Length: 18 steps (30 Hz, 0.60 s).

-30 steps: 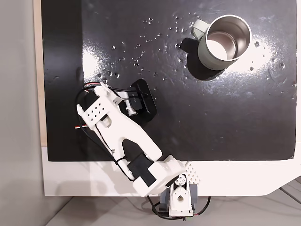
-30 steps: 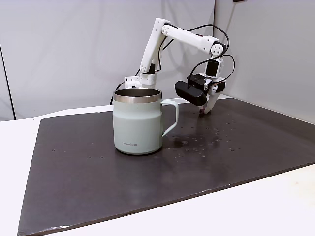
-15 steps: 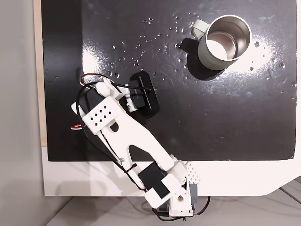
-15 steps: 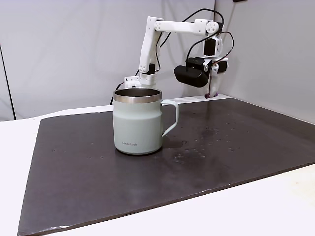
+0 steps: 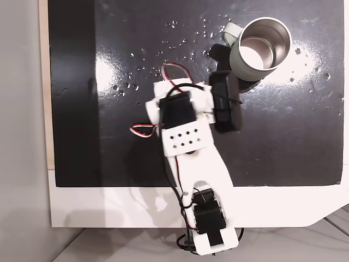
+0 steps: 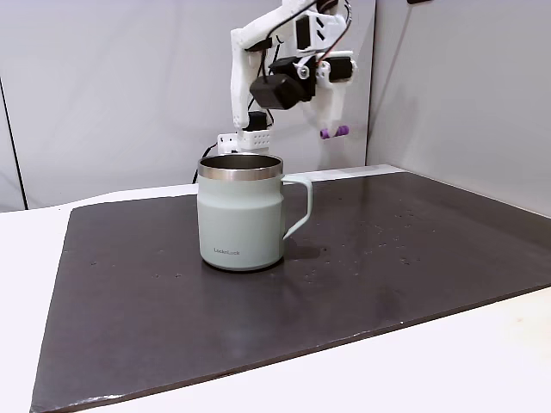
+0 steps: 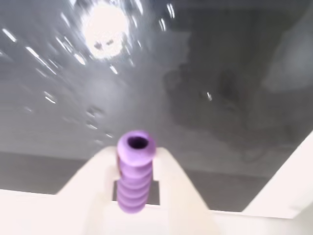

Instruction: Grasp a pengrip and put it in the cup.

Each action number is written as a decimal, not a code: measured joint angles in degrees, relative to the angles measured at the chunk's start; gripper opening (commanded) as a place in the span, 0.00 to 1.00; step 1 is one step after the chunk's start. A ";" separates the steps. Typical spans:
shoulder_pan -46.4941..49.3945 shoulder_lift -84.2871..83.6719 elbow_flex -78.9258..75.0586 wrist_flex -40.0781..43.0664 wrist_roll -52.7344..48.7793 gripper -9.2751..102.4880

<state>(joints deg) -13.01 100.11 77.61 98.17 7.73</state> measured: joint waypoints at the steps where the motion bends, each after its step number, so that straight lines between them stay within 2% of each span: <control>1: 2.20 0.26 -0.62 0.00 -1.41 0.08; 12: 19.51 -1.32 -10.11 -0.35 -10.90 0.08; 18: 24.52 -8.26 -19.07 -0.79 -12.57 0.08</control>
<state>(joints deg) 11.51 91.85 58.54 97.38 -4.83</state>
